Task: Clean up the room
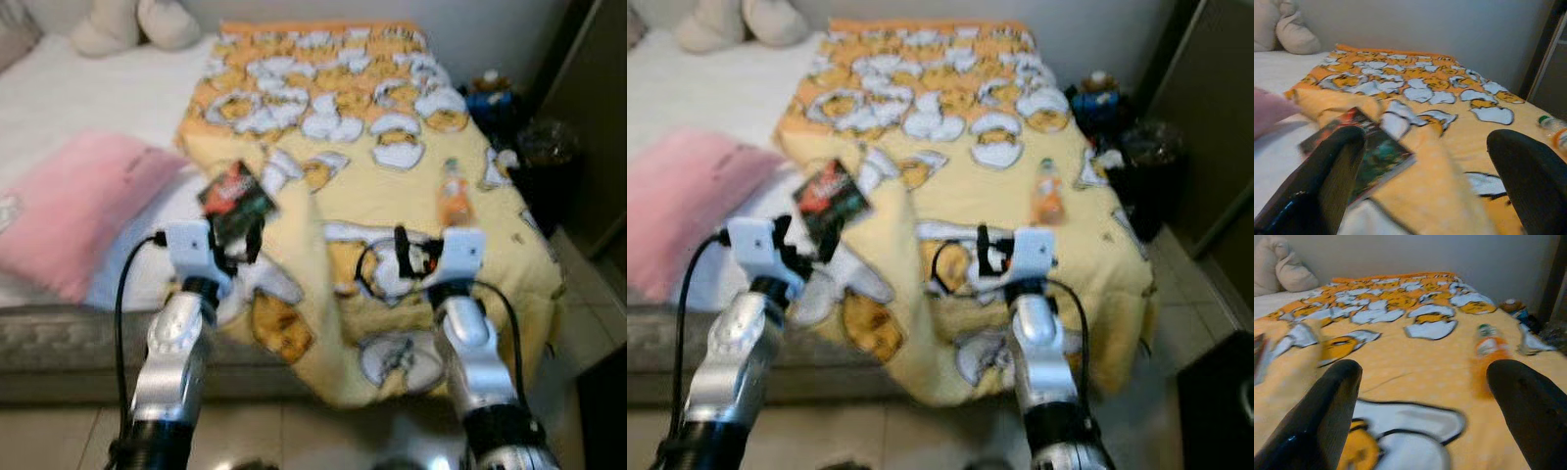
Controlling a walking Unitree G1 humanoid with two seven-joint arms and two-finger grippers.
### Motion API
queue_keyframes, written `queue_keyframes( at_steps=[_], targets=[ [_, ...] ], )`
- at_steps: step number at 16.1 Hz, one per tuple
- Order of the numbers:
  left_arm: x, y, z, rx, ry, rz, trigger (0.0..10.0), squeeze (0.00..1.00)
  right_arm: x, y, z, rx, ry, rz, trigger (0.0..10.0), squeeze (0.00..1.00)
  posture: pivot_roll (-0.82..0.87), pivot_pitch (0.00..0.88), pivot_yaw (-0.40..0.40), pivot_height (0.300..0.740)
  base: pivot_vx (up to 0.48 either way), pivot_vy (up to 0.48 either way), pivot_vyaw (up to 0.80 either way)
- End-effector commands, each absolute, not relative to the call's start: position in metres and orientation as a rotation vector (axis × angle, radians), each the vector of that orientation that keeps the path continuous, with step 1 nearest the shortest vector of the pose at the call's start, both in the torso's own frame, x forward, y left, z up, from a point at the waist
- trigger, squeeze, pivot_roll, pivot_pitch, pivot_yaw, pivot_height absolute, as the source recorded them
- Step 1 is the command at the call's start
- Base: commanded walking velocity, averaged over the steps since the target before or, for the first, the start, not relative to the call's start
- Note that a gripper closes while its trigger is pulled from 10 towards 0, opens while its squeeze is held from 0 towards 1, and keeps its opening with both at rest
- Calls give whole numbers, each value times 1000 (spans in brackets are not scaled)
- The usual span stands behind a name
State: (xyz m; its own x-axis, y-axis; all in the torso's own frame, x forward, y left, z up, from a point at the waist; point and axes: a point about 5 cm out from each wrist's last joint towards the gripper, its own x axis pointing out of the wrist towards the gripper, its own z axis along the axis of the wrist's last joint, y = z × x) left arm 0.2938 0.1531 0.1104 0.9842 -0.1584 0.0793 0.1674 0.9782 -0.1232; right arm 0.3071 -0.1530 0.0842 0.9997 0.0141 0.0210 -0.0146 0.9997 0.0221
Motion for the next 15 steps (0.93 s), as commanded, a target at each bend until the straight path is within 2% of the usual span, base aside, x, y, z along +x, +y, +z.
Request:
queue_keyframes(
  at_steps=[1,6,9,15],
  targets=[
    [294,147,112,-128,-77,-187,10000,0,308,-161,85,24,-25,-17,10000,0,-82,0,60,711,296,-375,0],
    [293,147,112,-119,-75,-193,10000,0,308,-161,84,26,-21,-23,10000,0,-81,0,63,711,299,-371,0],
    [294,144,111,-90,-65,-202,10000,0,308,-162,85,28,-21,-27,10000,0,-78,0,62,711,0,0,0],
    [296,148,116,-87,-77,-219,10000,0,317,-157,89,44,-14,-18,10000,0,-70,0,66,711,469,0,0]
  ],
)
